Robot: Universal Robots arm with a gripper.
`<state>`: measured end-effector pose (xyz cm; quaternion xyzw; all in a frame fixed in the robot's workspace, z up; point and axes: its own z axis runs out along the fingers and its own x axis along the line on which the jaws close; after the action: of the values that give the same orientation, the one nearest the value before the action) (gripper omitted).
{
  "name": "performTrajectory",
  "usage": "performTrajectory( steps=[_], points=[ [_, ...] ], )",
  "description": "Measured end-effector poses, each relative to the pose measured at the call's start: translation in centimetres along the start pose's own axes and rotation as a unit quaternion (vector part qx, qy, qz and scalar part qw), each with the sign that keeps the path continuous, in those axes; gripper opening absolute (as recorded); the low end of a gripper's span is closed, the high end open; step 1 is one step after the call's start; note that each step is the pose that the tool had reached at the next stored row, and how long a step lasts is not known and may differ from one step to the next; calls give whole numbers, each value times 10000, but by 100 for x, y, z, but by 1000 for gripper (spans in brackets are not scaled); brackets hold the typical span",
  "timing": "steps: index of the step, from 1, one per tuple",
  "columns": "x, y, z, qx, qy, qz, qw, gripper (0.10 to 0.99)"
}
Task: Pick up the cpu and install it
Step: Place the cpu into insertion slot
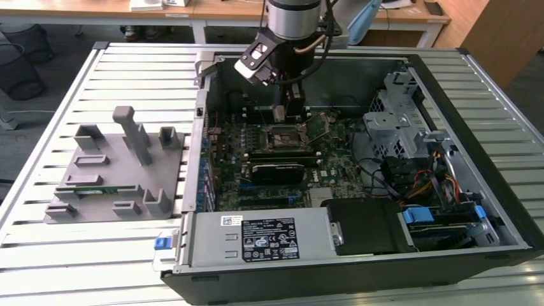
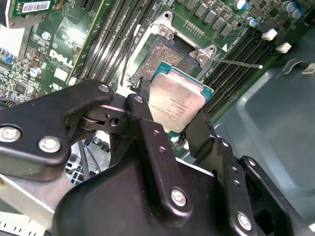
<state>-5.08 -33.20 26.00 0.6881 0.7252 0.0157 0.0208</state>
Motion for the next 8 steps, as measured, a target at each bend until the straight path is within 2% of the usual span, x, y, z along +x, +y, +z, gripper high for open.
performTrajectory(
  steps=[8],
  points=[
    [2,-1,107,0,0,-1,10000,537]
  ],
)
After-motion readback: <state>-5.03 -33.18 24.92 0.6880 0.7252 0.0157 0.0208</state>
